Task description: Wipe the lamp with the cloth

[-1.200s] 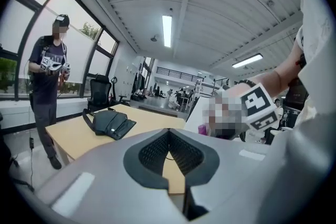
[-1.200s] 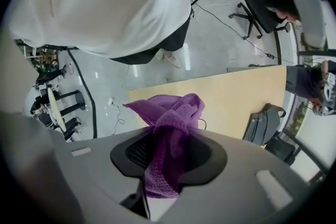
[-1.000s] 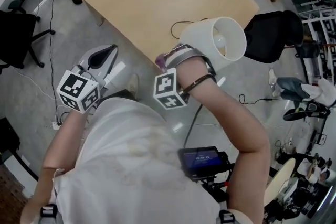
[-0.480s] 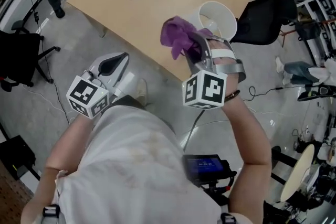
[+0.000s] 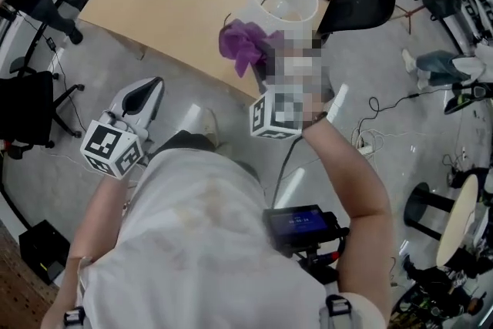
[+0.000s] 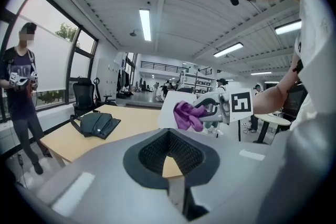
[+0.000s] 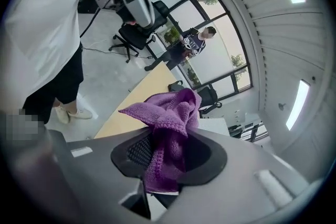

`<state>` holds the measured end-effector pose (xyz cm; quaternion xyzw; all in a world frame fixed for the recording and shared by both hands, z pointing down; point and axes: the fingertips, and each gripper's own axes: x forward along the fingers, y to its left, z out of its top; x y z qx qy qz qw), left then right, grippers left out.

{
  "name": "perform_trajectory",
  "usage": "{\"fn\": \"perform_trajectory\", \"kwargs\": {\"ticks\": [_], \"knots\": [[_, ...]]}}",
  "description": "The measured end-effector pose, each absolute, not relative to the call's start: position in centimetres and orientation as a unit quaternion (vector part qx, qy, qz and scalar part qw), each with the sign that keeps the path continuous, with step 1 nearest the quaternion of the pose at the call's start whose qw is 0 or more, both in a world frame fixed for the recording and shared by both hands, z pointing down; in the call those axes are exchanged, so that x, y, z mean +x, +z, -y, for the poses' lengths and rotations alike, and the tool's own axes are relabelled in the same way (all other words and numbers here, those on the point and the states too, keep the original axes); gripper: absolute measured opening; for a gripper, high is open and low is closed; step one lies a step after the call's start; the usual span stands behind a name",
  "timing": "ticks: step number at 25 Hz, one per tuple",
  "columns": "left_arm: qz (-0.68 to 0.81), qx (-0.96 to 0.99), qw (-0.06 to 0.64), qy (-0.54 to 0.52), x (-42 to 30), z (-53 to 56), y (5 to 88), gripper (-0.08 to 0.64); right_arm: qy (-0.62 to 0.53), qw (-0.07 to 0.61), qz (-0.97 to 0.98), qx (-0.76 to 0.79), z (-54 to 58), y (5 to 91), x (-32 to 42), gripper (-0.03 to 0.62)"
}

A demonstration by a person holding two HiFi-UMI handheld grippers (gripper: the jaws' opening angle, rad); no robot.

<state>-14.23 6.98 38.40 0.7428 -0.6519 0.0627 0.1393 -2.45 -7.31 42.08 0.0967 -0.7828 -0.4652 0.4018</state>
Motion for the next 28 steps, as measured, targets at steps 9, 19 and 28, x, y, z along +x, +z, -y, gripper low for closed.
{"fn": "perform_trajectory", "kwargs": {"ticks": [9, 19, 28], "knots": [[0.630, 0.760, 0.143, 0.073, -11.9, -5.8, 39.8, 0.002, -0.381, 0.437, 0.813, 0.049, 5.4, 51.3, 1.3, 0.141], [0.587, 0.793, 0.141, 0.081, -9.2, -3.9, 40.5, 0.002, -0.291, 0.265, 0.904, 0.169, 7.3, 37.7, 2.6, 0.143], [0.595, 0.788, 0.138, 0.076, -9.7, -3.8, 39.7, 0.002, -0.297, 0.257, 0.897, 0.200, 10.9, 37.2, 1.9, 0.144]]}}
